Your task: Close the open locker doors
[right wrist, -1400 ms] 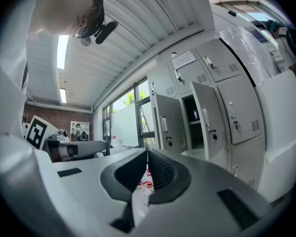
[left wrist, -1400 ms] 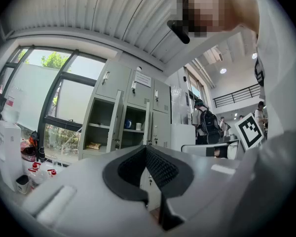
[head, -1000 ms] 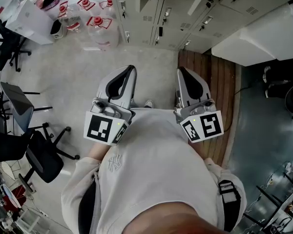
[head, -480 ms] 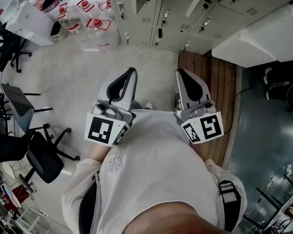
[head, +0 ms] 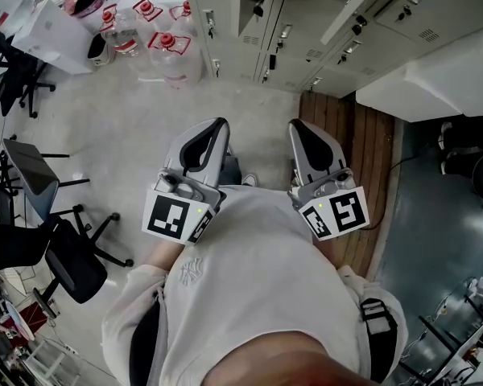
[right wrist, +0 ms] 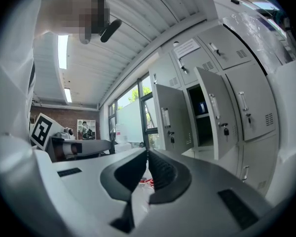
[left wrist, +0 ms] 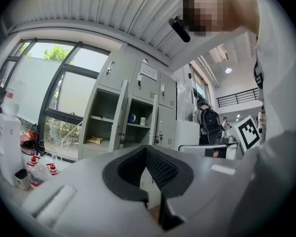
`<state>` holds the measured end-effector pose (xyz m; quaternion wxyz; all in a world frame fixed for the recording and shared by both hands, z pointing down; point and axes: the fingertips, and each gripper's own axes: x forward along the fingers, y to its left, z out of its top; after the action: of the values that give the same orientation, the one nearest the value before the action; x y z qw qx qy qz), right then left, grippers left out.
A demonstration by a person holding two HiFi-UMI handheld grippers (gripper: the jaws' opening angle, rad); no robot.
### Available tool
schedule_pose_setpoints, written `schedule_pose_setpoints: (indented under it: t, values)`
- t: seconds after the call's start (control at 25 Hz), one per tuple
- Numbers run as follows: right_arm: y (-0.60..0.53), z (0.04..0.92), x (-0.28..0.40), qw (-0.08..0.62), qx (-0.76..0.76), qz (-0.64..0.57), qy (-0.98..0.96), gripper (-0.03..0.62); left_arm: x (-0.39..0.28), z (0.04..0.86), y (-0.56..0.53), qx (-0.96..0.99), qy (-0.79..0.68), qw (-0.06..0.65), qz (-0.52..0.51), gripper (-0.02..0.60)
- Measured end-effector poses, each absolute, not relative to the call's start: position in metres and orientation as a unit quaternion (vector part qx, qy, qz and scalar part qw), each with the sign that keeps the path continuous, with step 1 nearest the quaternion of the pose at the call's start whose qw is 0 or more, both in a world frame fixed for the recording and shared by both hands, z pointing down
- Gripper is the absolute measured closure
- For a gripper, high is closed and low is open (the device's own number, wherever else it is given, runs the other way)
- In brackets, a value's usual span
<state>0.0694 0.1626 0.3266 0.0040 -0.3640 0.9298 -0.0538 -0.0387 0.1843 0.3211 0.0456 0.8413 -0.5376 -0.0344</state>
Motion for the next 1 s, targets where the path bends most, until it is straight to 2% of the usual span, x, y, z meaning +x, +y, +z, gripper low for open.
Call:
schedule_pose_setpoints:
  t: [0.52, 1.0]
  values:
    - [0.071, 0.301, 0.002, 0.016, -0.383, -0.044, 0.922, 0.58, -0.115, 0.303, 0.086, 0.851, -0.523, 0.035, -0.032, 0.58]
    - [0.027, 0.313, -0.012, 0.014, -0.391, -0.055, 0.919, 0.579, -0.139, 0.314, 0.043, 0.846, -0.53, 0.05, -0.03, 0.58]
